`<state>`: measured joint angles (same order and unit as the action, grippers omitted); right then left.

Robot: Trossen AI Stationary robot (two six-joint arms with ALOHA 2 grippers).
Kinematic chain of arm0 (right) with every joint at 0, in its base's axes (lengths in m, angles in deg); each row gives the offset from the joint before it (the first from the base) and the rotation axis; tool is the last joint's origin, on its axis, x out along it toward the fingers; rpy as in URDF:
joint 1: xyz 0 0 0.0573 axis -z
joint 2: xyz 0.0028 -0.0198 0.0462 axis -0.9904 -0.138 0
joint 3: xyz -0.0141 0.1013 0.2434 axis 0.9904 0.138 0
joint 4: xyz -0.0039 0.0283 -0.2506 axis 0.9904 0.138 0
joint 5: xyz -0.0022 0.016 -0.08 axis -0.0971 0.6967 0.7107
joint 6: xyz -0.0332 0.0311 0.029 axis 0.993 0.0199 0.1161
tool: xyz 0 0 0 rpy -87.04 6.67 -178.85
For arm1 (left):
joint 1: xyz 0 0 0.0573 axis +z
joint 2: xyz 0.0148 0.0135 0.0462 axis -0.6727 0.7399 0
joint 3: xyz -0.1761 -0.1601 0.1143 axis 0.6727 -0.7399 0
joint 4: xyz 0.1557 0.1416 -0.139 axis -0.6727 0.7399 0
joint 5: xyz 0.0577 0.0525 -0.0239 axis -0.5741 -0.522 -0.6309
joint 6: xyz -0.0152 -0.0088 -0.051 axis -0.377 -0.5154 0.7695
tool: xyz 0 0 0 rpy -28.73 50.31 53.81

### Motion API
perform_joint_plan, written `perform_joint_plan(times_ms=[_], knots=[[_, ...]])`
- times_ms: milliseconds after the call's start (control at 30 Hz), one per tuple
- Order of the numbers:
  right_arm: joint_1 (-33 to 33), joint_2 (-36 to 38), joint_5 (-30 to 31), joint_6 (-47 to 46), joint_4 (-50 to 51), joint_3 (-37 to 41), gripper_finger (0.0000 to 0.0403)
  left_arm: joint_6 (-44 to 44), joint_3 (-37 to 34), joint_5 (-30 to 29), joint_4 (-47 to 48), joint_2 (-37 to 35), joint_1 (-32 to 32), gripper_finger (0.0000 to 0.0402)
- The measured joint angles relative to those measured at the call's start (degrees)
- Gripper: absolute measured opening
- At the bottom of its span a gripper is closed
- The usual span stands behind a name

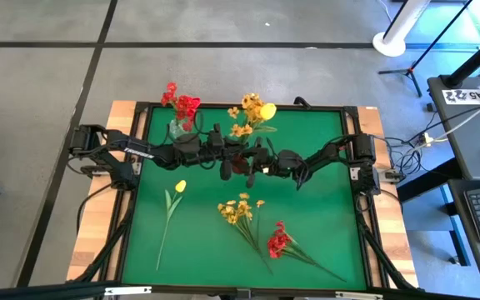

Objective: Sort flowers into vase by color
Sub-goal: Put the red vase containing the yellow flowers on the center of the table upright

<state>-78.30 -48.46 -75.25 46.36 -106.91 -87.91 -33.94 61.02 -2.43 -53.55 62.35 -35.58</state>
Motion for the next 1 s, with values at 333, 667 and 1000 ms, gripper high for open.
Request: perform_joint_plan(times_ms=[333,667,1000], knots=[[0.47,-0.04,8.27,2.72,9.98,-3.04,0.0151,0.19,-1.67,-2.89,9.05,0.00,0.24,0.0005],[1.18,-0.11,8.18,1.89,20.59,-7.02,0.0151,5.89,-12.58,-2.43,-8.12,3.39,2.19,0.0005],[1.22,-0.11,7.68,0.91,38.32,-12.54,0.0153,6.33,-12.57,-2.79,-11.59,8.72,1.97,0.0005]])
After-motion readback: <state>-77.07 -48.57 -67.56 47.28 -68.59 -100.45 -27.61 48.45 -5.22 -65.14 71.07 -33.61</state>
